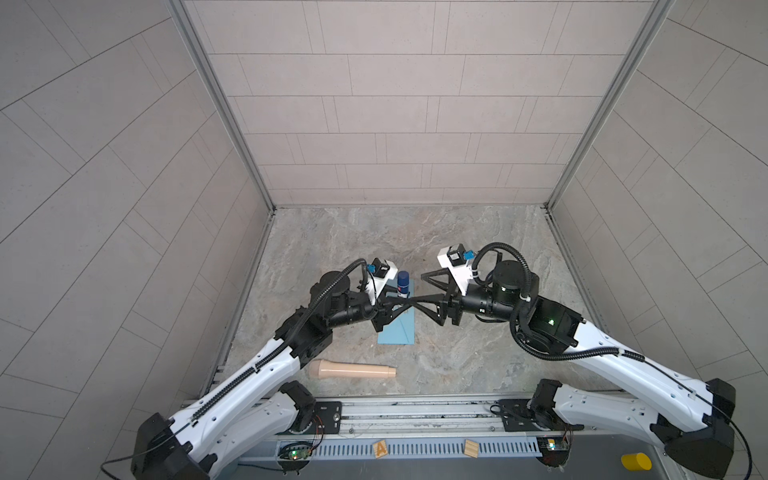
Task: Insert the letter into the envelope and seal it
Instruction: 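Grasp the capped glue stick with the right gripper beside the left gripper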
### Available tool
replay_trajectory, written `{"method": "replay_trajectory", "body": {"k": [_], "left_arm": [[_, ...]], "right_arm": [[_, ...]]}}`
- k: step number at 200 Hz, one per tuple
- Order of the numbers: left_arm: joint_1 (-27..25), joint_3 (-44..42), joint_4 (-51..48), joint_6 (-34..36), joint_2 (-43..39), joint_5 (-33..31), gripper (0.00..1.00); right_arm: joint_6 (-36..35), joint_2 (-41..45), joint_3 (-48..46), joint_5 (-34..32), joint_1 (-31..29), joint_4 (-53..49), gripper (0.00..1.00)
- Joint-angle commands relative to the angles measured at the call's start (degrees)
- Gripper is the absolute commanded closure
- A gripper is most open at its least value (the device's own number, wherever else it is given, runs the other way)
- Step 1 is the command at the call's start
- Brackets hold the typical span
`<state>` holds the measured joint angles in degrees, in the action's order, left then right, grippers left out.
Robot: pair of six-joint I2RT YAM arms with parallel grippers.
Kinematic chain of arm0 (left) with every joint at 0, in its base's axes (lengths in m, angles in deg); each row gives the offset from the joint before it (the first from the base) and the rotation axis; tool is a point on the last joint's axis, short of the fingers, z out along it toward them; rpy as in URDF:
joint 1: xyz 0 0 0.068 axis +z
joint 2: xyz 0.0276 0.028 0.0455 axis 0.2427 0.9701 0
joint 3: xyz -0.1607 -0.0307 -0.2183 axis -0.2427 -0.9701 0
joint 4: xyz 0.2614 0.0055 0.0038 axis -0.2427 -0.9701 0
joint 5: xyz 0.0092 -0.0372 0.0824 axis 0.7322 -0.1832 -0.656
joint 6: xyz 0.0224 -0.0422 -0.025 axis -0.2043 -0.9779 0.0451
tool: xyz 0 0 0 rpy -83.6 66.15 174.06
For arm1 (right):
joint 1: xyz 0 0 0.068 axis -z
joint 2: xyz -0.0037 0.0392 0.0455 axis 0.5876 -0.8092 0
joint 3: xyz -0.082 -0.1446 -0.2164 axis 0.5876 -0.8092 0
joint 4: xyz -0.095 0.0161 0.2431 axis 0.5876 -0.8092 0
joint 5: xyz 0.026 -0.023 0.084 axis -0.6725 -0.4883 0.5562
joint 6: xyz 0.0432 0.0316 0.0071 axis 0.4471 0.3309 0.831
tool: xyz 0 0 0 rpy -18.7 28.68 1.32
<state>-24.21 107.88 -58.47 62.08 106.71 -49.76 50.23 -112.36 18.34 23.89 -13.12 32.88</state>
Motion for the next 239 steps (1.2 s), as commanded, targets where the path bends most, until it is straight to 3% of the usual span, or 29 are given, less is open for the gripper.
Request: {"method": "replay_trajectory", "body": {"k": [1, 47, 80, 180, 212, 239], "left_arm": [[0.2, 1.6, 4.3, -1.6, 0.0, 3.0, 1.0], [0.3, 1.1, 6.8, -2.7, 0.0, 4.2, 1.0], [0.3, 1.1, 7.0, -2.8, 0.1, 4.6, 1.0], [0.2, 0.9, 7.0, -2.8, 0.3, 4.2, 1.0], [0.2, 0.7, 6.8, -2.8, 0.1, 3.4, 1.0], [0.2, 0.6, 6.4, -2.8, 0.0, 2.7, 0.87]], "right_arm": [[4.2, -0.9, -0.6, 1.2, 0.1, 6.6, 0.23], [6.5, -3.6, -1.4, 1.6, 0.1, 9.6, 0.28], [7.0, -4.5, -1.7, 1.7, 0.1, 10.7, 0.38], [8.1, -6.4, -1.7, 3.0, 0.1, 12.1, 0.8], [8.1, -6.3, -1.7, 2.9, 0.0, 12.1, 0.89], [7.5, -5.9, -1.5, 1.5, 0.0, 12.0, 0.93]]}}
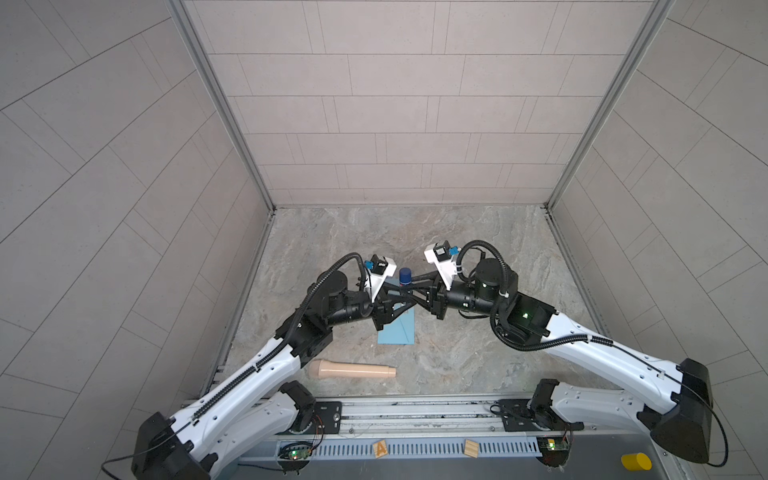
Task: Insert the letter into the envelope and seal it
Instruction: 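Grasp the capped glue stick with the right gripper beside the left gripper, then open the left gripper and carry the glue stick away with the right gripper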
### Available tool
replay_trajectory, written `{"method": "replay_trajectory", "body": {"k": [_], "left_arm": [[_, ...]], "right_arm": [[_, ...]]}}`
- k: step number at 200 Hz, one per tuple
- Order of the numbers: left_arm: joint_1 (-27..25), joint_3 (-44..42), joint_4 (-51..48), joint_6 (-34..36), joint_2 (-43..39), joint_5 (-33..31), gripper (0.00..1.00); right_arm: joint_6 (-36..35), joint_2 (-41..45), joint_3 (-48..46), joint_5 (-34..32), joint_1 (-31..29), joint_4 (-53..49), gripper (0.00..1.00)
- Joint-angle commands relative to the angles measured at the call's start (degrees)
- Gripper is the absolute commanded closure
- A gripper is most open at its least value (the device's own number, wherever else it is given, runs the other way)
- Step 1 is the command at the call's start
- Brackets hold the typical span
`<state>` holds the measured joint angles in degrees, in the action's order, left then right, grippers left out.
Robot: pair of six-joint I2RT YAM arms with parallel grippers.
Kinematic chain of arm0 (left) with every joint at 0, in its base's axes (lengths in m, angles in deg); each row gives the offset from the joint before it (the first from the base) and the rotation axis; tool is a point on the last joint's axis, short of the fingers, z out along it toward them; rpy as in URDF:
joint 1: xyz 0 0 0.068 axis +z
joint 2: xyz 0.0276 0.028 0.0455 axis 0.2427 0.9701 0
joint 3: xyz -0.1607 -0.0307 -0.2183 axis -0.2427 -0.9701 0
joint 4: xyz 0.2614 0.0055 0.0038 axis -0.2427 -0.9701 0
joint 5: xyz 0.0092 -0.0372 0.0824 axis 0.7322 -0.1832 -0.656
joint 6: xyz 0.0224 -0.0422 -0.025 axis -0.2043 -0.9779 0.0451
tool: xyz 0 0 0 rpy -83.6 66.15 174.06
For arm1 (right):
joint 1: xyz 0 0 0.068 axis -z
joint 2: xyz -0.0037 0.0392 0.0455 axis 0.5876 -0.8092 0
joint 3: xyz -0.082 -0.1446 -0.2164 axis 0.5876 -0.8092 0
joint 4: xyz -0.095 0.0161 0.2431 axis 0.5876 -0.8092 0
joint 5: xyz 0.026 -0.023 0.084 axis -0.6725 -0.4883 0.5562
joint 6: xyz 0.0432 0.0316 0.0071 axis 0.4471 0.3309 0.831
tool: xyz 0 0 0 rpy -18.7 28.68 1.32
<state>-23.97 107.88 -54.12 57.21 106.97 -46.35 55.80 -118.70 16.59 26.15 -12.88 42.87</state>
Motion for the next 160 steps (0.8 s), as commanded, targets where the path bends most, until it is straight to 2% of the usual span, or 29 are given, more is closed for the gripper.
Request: {"method": "replay_trajectory", "body": {"k": [1, 40, 71, 109, 160], "left_arm": [[0.0, 0.6, 2.0, 2.1, -0.3, -0.8, 0.86], [0.0, 0.2, 1.4, 2.1, -1.1, -2.5, 0.59], [0.0, 0.0, -1.3, 3.7, -2.4, -4.3, 0.45], [0.0, -0.8, -3.3, 4.6, -4.4, -6.4, 0.3], [0.0, -1.1, -5.6, 6.0, -6.3, -8.6, 0.1]], "right_arm": [[1.9, 0.5, 0.2, -0.9, -0.2, 2.0, 0.93], [-1.5, 1.2, 2.6, -5.6, 0.0, -2.5, 0.95], [-4.5, 1.3, 5.9, -10.4, 2.2, -8.8, 0.96], [-3.5, -1.1, 9.9, -15.3, 11.3, -17.7, 0.96], [-4.4, -8.4, 13.0, -14.9, 25.0, -23.1, 0.96]]}}
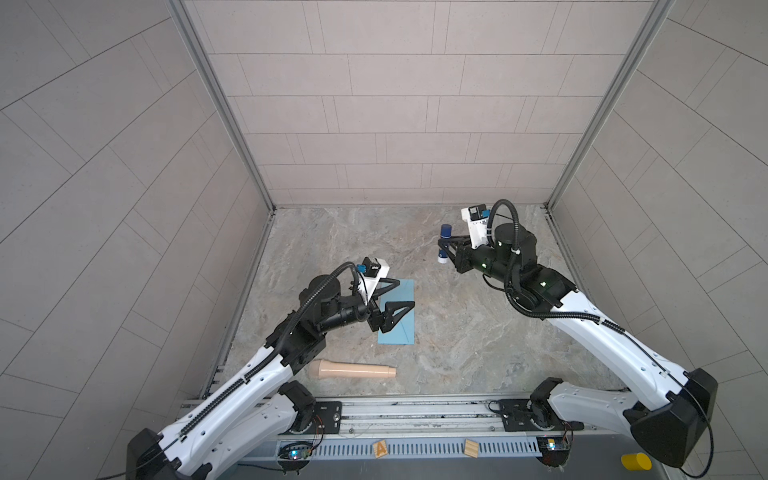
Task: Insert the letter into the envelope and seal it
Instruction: 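Open the left gripper and carry the glue stick away with the right gripper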
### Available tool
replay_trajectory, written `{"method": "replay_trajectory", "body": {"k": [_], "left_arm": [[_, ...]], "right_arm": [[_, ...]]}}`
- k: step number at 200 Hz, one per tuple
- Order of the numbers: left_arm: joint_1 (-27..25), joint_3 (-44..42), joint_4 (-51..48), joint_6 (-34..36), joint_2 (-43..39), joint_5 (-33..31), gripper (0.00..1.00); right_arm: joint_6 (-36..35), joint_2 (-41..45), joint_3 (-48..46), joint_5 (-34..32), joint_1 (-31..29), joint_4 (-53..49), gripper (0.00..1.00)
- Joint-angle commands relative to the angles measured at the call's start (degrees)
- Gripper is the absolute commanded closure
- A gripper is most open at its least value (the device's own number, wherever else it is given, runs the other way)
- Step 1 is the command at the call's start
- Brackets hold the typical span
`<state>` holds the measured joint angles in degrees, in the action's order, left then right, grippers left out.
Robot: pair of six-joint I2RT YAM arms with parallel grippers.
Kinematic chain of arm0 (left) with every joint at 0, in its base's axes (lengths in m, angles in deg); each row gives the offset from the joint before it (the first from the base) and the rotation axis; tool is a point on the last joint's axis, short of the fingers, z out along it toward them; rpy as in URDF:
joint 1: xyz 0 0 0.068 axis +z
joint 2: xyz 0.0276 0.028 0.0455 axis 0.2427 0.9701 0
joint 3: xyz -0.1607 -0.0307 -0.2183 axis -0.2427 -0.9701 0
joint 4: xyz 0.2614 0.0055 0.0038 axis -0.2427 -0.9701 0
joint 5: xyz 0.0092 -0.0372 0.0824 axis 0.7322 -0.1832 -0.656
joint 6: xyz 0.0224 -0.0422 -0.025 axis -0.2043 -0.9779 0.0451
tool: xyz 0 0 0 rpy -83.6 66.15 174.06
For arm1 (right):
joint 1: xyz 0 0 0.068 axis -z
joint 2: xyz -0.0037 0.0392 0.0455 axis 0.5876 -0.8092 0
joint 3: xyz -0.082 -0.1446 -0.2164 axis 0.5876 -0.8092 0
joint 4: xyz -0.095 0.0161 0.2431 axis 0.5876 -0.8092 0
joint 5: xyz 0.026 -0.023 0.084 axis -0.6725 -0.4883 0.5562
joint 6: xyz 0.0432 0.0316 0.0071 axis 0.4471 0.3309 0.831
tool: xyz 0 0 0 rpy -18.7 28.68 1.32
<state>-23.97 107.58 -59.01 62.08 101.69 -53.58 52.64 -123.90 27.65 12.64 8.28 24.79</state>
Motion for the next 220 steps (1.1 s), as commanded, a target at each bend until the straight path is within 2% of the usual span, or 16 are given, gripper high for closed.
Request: {"method": "replay_trajectory", "body": {"k": [1, 29, 56, 149, 220], "left_arm": [[0.0, -0.8, -0.7, 1.1, -1.0, -1.4, 0.1], [0.0, -1.0, -0.8, 1.2, -1.0, -1.5, 0.03], [0.1, -0.8, -2.0, 1.6, -1.0, -2.7, 0.01], [0.0, -1.5, -3.1, 1.8, -3.1, -4.0, 0.0], [0.1, -1.6, -2.5, 1.4, -2.4, -4.4, 0.0]], "right_arm": [[-1.2, -3.4, 2.1, -1.4, 3.9, -5.1, 0.96], [-4.6, -10.2, 5.5, -2.5, 8.1, -8.3, 0.96], [-5.2, -16.4, 7.4, -2.3, 10.8, -8.7, 0.96], [-6.3, -38.4, 19.8, -0.2, 15.1, -14.5, 0.96], [-6.2, -54.6, 35.9, -0.5, 16.9, -27.6, 0.97]]}}
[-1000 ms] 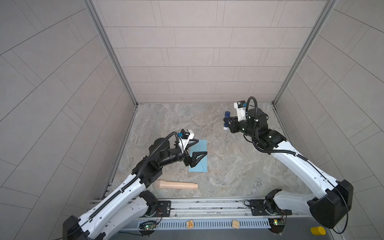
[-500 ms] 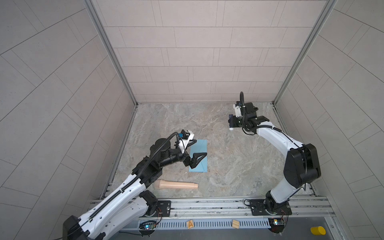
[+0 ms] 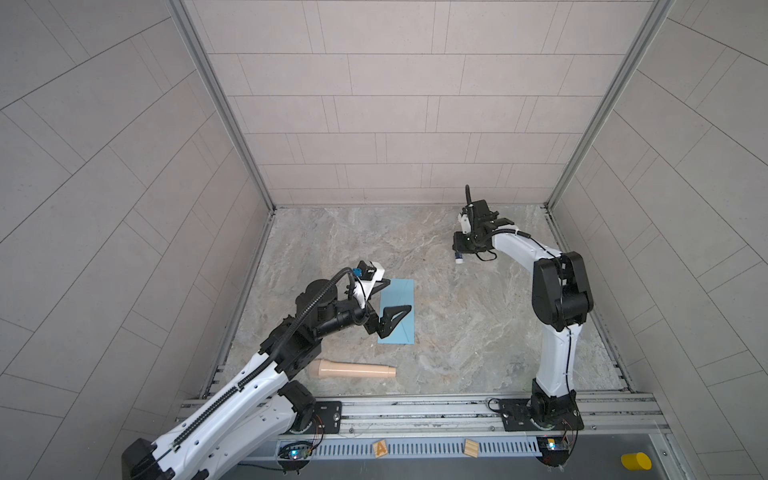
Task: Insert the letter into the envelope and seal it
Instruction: 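Open the left gripper and carry the glue stick away with the right gripper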
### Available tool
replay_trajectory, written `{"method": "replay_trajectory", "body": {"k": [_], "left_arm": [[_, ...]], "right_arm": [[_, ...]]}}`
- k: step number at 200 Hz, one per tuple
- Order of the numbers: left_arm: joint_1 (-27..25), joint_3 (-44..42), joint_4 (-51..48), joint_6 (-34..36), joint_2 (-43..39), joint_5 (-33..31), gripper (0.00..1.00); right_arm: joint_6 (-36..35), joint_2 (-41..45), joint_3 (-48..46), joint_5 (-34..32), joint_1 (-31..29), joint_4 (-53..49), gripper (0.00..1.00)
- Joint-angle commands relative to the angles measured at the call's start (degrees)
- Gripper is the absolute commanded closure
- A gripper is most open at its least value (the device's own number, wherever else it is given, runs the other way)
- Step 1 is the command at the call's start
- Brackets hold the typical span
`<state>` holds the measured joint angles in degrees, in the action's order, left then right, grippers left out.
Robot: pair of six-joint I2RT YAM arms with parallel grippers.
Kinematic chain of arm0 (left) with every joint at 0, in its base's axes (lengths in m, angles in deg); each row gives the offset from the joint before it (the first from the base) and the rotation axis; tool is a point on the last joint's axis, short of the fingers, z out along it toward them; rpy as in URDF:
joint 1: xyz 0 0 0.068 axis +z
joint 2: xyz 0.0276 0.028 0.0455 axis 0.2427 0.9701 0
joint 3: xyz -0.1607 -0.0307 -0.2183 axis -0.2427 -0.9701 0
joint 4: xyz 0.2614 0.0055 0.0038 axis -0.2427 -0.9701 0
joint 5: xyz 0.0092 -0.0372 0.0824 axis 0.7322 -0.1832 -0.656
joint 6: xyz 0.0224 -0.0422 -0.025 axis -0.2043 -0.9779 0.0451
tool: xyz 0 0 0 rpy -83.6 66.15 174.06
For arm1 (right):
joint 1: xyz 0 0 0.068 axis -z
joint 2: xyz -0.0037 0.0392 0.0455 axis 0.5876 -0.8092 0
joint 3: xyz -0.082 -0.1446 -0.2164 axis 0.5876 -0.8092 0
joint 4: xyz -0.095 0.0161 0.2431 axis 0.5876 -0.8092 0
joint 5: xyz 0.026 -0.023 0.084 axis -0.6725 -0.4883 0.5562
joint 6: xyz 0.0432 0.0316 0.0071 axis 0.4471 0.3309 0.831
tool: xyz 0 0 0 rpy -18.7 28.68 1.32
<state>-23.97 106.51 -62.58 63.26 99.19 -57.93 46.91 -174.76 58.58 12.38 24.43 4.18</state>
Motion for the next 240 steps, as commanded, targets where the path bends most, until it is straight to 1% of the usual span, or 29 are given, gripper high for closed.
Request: {"method": "replay_trajectory", "body": {"k": [1, 41, 84, 128, 198, 240], "left_arm": [[0.0, -0.5, 1.1, 0.2, 0.1, 0.0, 0.0], [0.1, -0.3, 1.1, -0.1, 0.3, 0.4, 0.0], [0.0, -0.5, 1.2, -0.2, -0.2, 0.3, 0.0], [0.0, -0.7, 1.1, -0.3, -0.8, 0.1, 0.0], [0.0, -0.7, 1.3, -0.4, -0.2, 0.1, 0.0], [0.1, -0.9, 1.3, -0.4, -0.3, 0.0, 0.0]], "right_arm": [[-0.4, -4.0, 5.3, -0.3, 0.7, -7.2, 0.97], [-0.3, -9.0, 11.2, -1.1, 1.2, -10.4, 0.98], [0.8, -12.4, 14.3, -1.3, 1.7, -12.3, 0.97], [1.7, -14.6, 15.3, -2.0, 1.9, -13.2, 0.95], [3.5, -15.6, 15.4, -3.3, 2.1, -13.7, 0.89], [3.9, -16.2, 15.5, -3.1, 2.2, -13.8, 0.83]]}}
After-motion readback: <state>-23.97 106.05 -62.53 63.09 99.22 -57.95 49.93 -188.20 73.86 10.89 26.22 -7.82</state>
